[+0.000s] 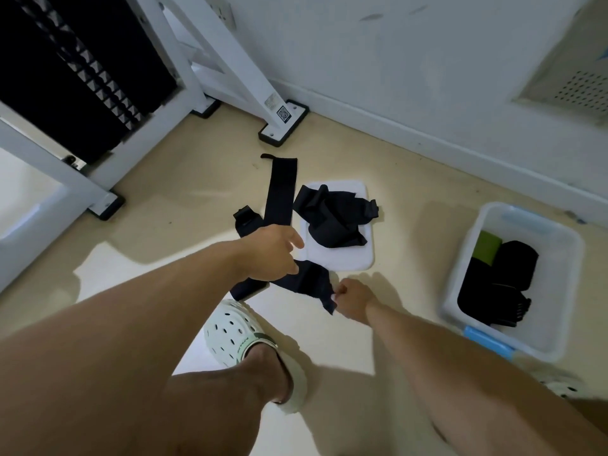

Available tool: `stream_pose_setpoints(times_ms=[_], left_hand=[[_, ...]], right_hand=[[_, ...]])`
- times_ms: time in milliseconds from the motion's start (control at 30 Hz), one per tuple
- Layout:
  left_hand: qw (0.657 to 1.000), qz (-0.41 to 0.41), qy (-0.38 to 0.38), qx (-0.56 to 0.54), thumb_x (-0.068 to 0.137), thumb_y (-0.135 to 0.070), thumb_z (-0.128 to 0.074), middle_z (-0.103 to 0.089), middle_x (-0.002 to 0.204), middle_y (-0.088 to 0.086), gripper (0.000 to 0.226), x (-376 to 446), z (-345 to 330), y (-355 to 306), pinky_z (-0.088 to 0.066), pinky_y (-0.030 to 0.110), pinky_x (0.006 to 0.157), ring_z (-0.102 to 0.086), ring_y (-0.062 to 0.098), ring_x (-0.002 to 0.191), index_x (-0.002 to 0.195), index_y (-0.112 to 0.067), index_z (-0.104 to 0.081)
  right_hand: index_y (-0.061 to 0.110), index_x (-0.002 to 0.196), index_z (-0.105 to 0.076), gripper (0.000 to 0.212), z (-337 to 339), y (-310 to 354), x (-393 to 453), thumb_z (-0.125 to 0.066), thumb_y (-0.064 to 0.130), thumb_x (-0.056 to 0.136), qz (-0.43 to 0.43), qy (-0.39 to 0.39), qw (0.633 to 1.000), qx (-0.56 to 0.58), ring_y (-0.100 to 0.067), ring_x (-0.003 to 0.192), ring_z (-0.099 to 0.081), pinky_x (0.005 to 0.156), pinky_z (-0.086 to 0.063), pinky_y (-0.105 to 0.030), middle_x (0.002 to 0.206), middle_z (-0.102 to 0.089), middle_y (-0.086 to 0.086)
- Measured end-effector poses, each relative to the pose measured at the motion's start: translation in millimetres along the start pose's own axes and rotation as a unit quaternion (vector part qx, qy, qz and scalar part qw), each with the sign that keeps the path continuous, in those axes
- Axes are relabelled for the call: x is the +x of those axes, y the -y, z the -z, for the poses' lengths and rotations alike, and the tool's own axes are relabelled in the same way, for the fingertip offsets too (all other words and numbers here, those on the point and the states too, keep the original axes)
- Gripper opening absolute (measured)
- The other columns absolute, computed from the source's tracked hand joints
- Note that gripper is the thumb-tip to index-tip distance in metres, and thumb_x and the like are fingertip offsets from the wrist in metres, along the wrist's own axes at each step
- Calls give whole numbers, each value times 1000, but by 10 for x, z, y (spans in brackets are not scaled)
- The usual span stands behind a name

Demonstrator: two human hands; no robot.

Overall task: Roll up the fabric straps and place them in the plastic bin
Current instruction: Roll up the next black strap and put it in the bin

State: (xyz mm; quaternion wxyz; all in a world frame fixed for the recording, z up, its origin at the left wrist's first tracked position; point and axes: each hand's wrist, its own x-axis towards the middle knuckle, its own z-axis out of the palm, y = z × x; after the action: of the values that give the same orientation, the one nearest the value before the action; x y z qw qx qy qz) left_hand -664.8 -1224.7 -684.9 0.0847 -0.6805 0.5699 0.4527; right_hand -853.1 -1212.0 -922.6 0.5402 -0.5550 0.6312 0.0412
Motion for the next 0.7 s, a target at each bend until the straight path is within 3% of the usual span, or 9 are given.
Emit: stream_pose_setpoints(times_ms=[67,133,267,333,400,467,533,633,700], left_hand=[[1000,-1,-16,5,96,-7,-67,-53,149,2,53,-10,33,-7,-41,26,94,-52,23,133,145,-19,-50],[999,1,-31,-10,95,-4,-67,-52,150,3,59,-17,50,-11,-41,25,92,-52,24,133,148,-18,-47],[998,-2,-57,-32,88,-9,-79,-45,156,3,80,-56,79,-1,-39,27,98,-46,25,139,155,-19,-38],[998,-16,-64,-25,83,-20,-86,-49,151,0,84,-86,107,3,-39,29,101,-48,24,136,153,-21,-40],[994,-47,-90,-50,84,-27,-85,-62,129,-4,65,-111,133,-32,-44,27,93,-58,20,118,140,-23,-53],[979,-78,-161,-94,94,-29,-74,-66,95,-4,26,-127,152,-109,-47,22,70,-61,18,86,116,-18,-65],[959,-93,-224,-146,103,-30,-60,-62,78,0,19,-144,193,-204,-46,25,60,-58,20,72,101,-13,-68],[927,-101,-237,-273,104,-36,-59,-75,93,8,26,-174,275,-291,-60,43,80,-72,28,86,107,-13,-70],[908,-123,-211,-341,103,-34,-60,-77,104,12,28,-213,304,-341,-60,52,91,-76,30,96,114,-11,-69]], right_hand=[[20,81,-53,18,148,348,-109,-57,19,98,38,-23,991,129,-19,75,-59,68,-48,-26,85,-62,1],[14,90,-60,10,379,712,-256,-61,19,99,84,-26,974,210,-20,73,-66,68,-52,-29,90,-70,-6],[14,91,-66,9,922,1213,-655,-63,18,99,199,11,963,180,-2,69,-68,64,-49,-27,80,-73,11],[15,89,-64,11,1137,1410,-880,-62,16,99,245,49,948,195,-4,74,-70,63,-46,-25,80,-75,7],[16,89,-66,11,1295,1575,-1083,-63,17,99,282,56,933,214,-10,80,-71,67,-46,-26,88,-77,-1],[18,84,-67,15,1388,1687,-1238,-63,18,99,310,51,916,251,-13,79,-70,70,-45,-28,89,-77,-4],[20,79,-68,24,1470,1742,-1348,-61,28,101,323,28,895,305,-15,77,-68,69,-46,-28,89,-77,-3],[19,89,-70,30,1535,1680,-1392,-63,48,95,314,-23,888,335,-17,84,-67,78,-51,-31,96,-76,-2],[17,103,-69,40,1532,1544,-1376,-70,53,85,299,-8,901,315,-15,88,-71,85,-55,-34,98,-75,1]])
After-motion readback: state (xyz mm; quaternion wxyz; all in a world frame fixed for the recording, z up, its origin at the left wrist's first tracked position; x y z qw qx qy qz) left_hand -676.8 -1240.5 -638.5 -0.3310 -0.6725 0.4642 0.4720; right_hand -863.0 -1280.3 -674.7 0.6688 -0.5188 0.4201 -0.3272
